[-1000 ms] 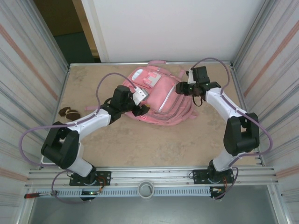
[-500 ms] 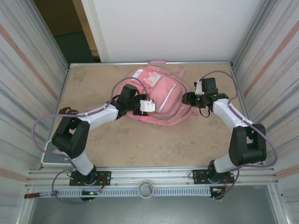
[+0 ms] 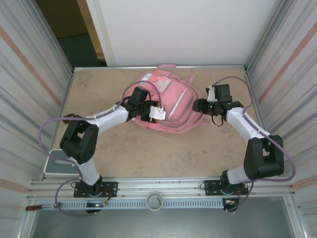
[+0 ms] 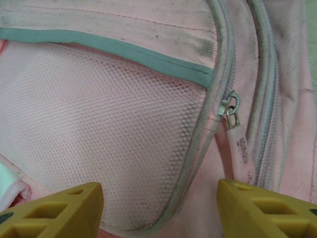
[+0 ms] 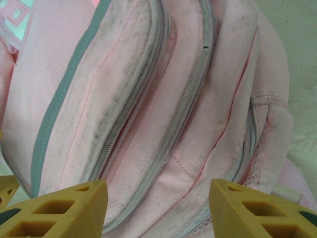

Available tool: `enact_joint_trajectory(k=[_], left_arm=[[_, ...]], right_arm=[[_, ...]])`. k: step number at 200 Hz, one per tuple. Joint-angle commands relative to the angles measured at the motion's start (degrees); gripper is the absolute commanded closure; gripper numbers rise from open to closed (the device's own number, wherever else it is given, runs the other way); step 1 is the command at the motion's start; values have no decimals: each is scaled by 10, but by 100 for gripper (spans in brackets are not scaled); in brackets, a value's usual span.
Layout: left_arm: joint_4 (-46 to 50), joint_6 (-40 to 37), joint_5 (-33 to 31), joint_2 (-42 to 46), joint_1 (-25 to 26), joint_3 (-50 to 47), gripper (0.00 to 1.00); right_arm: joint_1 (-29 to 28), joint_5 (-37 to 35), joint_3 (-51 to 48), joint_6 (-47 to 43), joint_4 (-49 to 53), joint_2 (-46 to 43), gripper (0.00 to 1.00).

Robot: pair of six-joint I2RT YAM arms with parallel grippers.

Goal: Pack books, pencil case, and school supplies into a backpack

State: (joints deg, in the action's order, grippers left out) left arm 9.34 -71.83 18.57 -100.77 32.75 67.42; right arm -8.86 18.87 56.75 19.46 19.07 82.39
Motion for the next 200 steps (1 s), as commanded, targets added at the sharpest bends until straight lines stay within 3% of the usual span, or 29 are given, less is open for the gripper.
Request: enact_joint_trajectory(k=[1, 76, 113, 163, 200], left_arm=[[21, -10, 12, -17, 3, 15, 42], [-15, 10, 9, -34, 3, 6, 73], [-5, 66, 24, -47, 19, 11, 82], [-21, 178, 93, -51, 27, 26, 91], [-54, 261, 146, -52, 32, 39, 94]], right_arm=[[5, 12, -8, 13, 4, -22, 45], [5, 14, -26, 17, 11, -46, 45], [4, 55, -36, 16, 9, -61, 45], [-4, 96, -65, 6, 12, -102, 45], [-71, 46, -103, 1, -50, -128, 46]])
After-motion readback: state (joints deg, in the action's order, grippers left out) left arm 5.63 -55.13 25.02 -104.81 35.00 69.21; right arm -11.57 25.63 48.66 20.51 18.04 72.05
